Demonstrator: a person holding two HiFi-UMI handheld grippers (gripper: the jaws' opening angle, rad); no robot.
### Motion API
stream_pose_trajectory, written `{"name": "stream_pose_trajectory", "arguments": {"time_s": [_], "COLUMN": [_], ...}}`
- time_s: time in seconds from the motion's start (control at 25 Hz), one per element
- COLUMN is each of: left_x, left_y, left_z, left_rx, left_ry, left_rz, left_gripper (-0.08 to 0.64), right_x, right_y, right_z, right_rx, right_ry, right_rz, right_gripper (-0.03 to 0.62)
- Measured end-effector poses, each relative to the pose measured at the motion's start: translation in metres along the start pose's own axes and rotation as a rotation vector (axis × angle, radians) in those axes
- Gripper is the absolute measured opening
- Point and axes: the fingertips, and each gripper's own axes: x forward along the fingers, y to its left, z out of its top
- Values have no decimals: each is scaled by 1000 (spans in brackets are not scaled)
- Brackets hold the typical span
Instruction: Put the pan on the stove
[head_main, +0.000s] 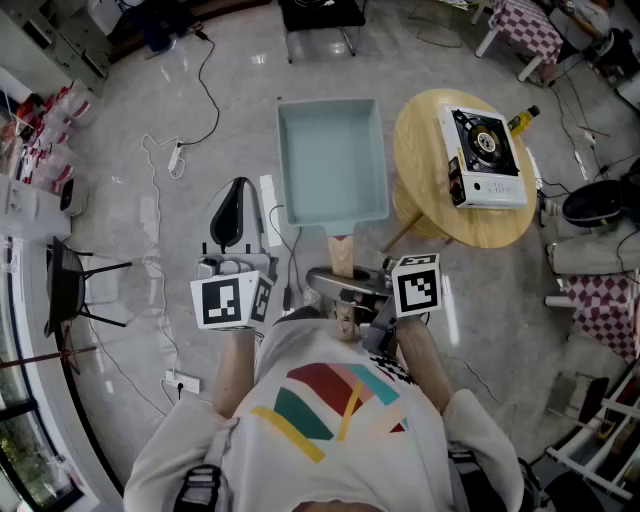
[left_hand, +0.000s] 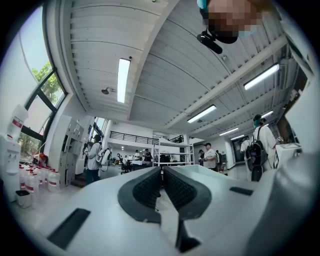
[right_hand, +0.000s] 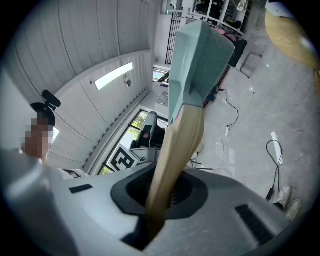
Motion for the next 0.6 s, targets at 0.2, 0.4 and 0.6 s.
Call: {"name": "stream_pose_trajectory", "arguments": {"time_s": [0.2, 0.4, 0.6], "left_x": [0, 2, 11], "left_y": [-2, -2, -1], "left_z": [-1, -3, -9], "left_rx": [2, -4, -14], "left_ry": [2, 4, 13], "left_rz": [0, -2, -15], "left_gripper": [14, 14, 14], "right_x": [0, -1, 0], "right_y": [2, -2, -6], "right_z": [-1, -2, 2], "right_rx": [4, -1, -29], "right_ry": [9, 15, 28], "right_rz": [8, -1, -26], "right_gripper": [25, 25, 24]}}
